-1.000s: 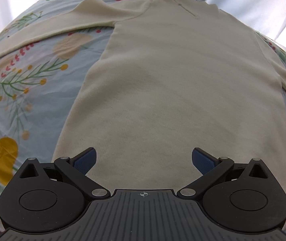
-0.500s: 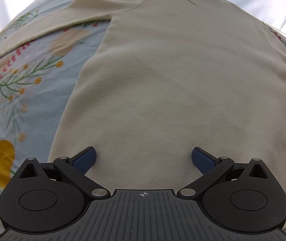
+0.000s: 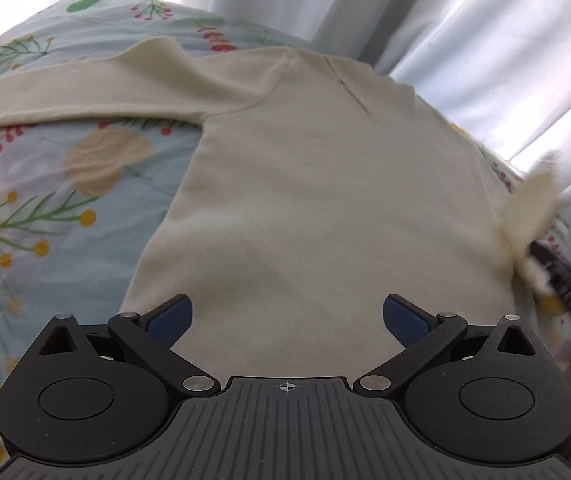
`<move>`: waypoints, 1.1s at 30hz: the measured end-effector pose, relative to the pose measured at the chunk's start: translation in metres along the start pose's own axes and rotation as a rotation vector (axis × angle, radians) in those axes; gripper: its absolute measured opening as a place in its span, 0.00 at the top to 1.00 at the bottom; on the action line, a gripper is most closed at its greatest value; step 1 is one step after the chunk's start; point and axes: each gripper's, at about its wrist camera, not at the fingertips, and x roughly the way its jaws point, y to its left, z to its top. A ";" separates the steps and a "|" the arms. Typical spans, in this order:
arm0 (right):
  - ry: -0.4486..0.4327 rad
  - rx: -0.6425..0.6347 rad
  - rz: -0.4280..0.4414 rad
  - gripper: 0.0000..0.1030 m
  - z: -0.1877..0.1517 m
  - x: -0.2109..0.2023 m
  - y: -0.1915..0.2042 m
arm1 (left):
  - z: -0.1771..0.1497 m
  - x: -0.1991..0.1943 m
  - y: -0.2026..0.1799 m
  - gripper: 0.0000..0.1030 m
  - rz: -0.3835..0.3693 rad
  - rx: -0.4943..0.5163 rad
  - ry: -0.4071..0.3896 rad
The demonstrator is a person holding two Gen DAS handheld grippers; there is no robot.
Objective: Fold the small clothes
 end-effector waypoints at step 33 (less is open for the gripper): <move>0.208 0.600 0.014 0.61 -0.033 -0.022 -0.087 | 0.070 0.168 -0.127 0.92 -0.494 0.124 0.291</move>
